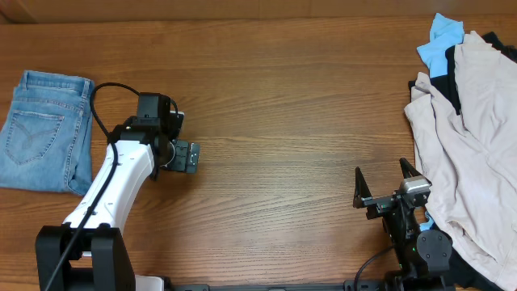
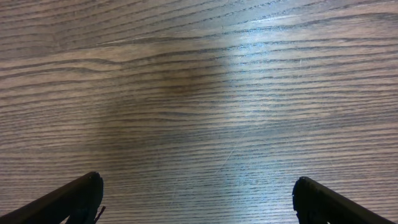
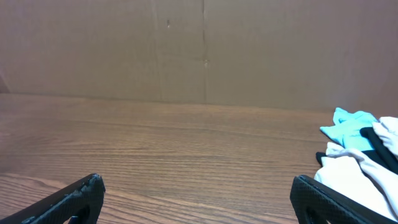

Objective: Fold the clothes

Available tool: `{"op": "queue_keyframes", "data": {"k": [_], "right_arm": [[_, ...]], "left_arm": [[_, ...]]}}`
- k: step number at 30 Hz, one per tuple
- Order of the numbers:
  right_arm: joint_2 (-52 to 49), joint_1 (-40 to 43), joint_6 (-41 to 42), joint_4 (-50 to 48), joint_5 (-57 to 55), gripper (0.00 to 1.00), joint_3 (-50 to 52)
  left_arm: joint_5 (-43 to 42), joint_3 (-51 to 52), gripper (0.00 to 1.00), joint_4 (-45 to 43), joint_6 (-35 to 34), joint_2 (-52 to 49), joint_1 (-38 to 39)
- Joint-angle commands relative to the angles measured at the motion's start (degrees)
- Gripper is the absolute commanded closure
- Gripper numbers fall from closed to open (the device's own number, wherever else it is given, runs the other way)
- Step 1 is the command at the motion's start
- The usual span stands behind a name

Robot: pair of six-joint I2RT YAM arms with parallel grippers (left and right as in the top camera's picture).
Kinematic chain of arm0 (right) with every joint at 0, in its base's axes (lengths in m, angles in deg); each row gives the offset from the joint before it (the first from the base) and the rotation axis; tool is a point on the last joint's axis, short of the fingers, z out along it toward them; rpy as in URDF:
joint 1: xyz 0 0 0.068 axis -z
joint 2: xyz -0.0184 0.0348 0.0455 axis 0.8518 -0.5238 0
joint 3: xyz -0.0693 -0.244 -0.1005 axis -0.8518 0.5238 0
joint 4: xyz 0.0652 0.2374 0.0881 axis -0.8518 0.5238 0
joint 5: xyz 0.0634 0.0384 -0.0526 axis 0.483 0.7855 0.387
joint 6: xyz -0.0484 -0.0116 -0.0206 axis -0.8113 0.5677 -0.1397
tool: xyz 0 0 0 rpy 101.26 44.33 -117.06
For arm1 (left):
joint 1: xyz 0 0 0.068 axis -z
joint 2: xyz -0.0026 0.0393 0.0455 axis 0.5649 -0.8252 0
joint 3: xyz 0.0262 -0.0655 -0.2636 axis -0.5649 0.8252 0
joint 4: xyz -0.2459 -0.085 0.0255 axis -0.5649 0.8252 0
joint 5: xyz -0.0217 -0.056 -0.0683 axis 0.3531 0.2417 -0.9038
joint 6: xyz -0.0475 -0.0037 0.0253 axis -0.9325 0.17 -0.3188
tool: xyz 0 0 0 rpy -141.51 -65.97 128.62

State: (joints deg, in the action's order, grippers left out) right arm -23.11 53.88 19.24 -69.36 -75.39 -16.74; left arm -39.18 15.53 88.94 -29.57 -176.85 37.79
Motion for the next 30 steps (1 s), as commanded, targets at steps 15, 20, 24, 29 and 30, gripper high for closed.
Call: {"op": "queue_keyframes", "data": {"k": [15, 20, 24, 29, 30], "right_arm": [[0.57, 0.22, 0.04, -0.33, 0.39, 0.00, 0.59], [0.57, 0.22, 0.02, -0.35, 0.39, 0.00, 0.59], [0.57, 0.22, 0.02, -0.35, 0.39, 0.00, 0.59], [0.57, 0.22, 0.02, -0.35, 0.39, 0.00, 0.59], [0.57, 0.22, 0.02, -0.35, 0.39, 0.00, 0.59]], "left_arm": [[0.52, 0.42, 0.00, -0.20, 0.83, 6.25, 0.37], [0.52, 0.42, 0.00, 0.74, 0.83, 14.36, 0.37], [-0.83, 0.42, 0.00, 5.22, 0.81, 22.12, 0.33], [-4.85, 1.05, 0.00, 6.32, 0.81, 30.14, -1.60], [-5.55, 1.40, 0.00, 6.29, 0.81, 31.43, -2.01]]}}
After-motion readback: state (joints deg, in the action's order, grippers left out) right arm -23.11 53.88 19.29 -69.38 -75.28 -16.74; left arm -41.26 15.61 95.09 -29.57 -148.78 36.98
